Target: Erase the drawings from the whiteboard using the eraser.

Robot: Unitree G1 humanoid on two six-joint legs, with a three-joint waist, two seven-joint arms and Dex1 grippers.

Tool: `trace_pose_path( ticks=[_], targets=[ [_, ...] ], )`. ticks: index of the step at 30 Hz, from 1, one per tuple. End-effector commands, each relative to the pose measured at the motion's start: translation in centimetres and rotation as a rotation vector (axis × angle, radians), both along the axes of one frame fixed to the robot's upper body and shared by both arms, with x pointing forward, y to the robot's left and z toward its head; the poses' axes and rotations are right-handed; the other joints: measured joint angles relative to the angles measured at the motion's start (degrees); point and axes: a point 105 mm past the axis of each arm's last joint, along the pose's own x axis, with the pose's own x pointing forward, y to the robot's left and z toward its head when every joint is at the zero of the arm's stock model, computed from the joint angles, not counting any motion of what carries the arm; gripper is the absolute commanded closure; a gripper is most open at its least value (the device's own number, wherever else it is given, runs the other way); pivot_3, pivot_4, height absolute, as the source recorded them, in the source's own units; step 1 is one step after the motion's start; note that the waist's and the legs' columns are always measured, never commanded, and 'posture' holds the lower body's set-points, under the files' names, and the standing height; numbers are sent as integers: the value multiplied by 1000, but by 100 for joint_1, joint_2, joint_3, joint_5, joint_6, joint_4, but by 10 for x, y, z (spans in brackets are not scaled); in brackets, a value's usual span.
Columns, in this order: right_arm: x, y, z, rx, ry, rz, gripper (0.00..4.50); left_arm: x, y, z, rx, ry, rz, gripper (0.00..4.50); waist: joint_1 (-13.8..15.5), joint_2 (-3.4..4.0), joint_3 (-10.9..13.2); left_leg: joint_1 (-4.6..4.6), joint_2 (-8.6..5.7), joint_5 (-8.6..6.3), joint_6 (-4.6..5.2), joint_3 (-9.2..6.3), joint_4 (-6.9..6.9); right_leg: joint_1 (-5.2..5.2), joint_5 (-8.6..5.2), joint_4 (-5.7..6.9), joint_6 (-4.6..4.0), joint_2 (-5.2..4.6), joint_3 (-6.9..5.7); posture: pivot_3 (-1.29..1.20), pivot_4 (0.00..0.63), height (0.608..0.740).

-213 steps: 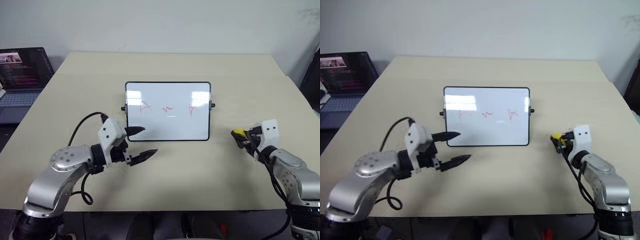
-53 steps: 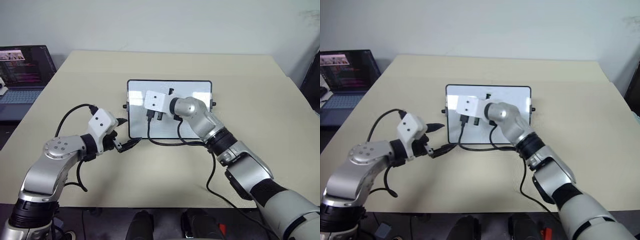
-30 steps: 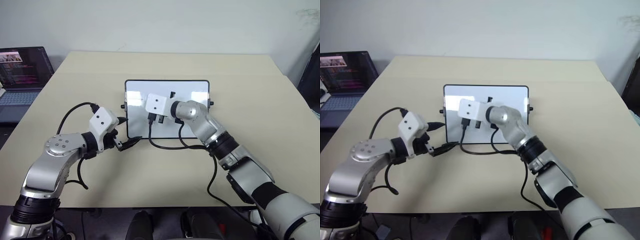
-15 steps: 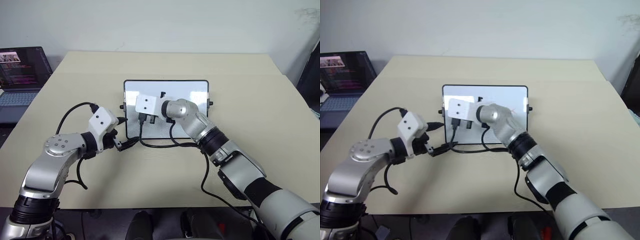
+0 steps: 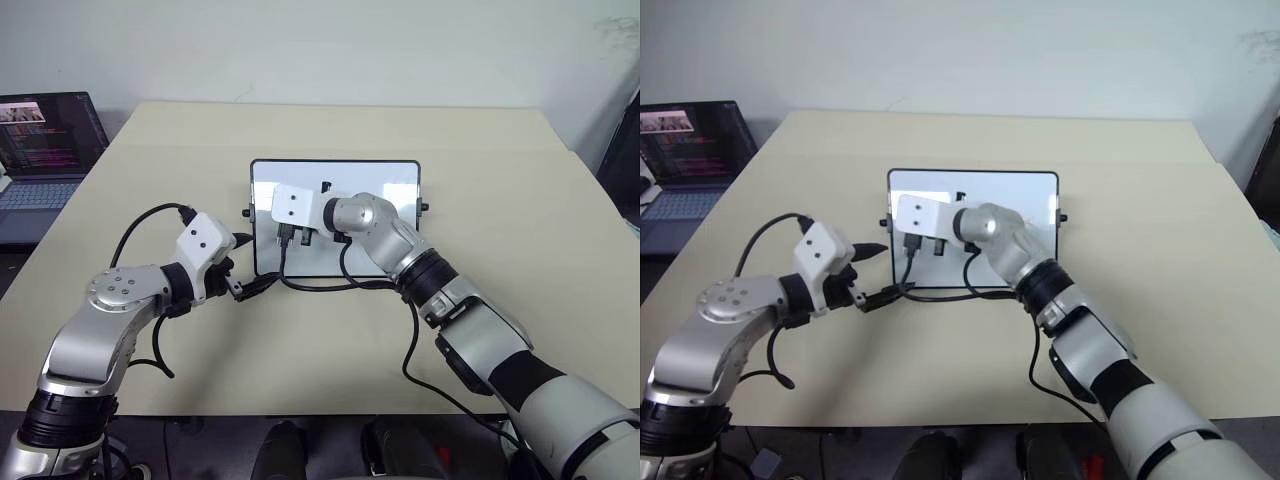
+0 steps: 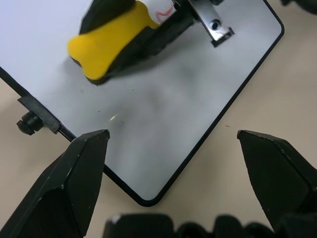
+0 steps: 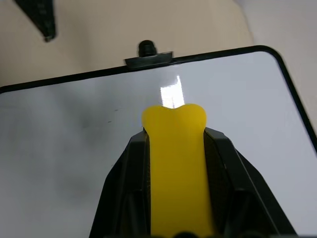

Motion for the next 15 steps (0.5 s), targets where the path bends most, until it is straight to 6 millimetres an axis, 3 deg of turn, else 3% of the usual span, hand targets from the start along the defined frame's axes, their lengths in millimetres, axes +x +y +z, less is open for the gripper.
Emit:
trace_pose_path(
  ticks=[1,9,13,15],
  targets=[
    [9,-11,5,5,-2,-53,3389,-2,0,14,7,-56,-5,0,2,0,0,-1,0,0,0,0,0,0,0,-1,0,0,0,0,150,740],
    [3,-22,-15,-75,86,-27,3389,-2,-3,12,-1,-58,-14,0,39,0,0,-1,-1,0,0,1,0,0,0,-2,0,-1,1,0,150,740],
    [13,-24,6,5,9,-80,3389,-2,-5,11,0,-56,-27,0,40,0,0,-1,0,0,0,0,0,0,0,-2,0,-1,0,0,150,740],
    [10,-23,0,-18,29,-62,3389,-2,-6,12,1,-57,-30,0,42,0,0,0,0,0,0,-1,0,0,0,-1,0,-1,-2,0,150,740]
  ],
)
